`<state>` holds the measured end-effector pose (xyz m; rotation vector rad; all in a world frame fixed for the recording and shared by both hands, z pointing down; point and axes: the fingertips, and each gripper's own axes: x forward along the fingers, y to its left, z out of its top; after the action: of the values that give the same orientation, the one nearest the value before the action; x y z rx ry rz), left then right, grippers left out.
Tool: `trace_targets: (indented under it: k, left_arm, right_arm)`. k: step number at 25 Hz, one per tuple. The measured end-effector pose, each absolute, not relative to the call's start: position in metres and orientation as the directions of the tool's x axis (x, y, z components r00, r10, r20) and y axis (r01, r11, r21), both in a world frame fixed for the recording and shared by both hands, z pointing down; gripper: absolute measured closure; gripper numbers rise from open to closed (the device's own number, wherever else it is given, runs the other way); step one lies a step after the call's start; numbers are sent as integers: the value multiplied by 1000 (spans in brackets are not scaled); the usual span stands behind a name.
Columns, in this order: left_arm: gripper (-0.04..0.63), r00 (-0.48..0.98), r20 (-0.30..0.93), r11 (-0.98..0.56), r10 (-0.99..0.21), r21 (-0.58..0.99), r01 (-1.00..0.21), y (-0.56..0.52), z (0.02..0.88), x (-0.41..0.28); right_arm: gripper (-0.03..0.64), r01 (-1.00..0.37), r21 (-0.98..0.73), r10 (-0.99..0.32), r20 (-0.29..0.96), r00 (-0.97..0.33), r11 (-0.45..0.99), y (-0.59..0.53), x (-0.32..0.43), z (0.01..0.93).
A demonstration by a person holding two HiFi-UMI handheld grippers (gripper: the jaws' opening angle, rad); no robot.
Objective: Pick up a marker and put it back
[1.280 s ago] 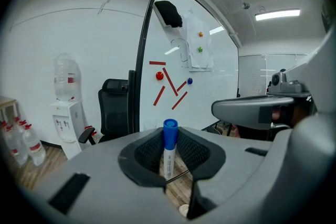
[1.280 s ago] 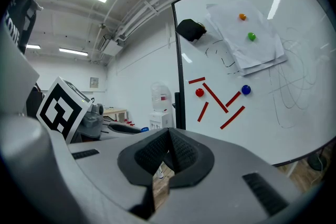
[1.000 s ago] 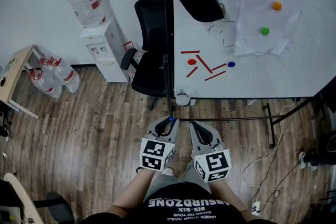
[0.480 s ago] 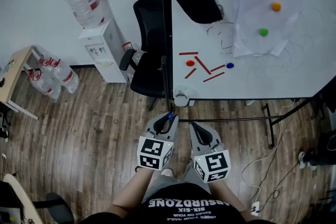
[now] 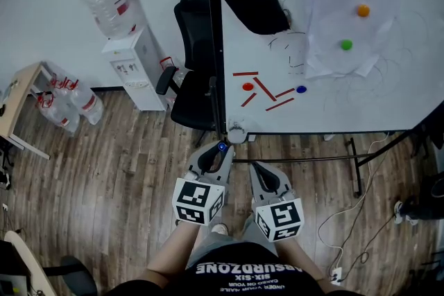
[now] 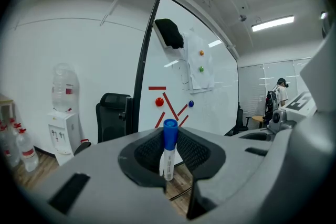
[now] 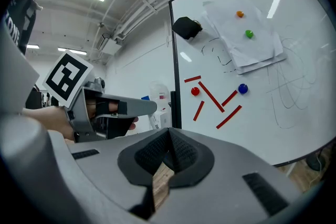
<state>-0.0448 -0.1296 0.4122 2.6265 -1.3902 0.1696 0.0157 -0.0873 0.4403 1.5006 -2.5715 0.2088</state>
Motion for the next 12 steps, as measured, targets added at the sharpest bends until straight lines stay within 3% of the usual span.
trace_targets:
  k: [12]
  left_arm:
    - [518,554,159,-544,-817,102,-833,-141,403,-40]
  right_arm:
    - [618,-866,-49,-842,212,-496,498,-100,22,441]
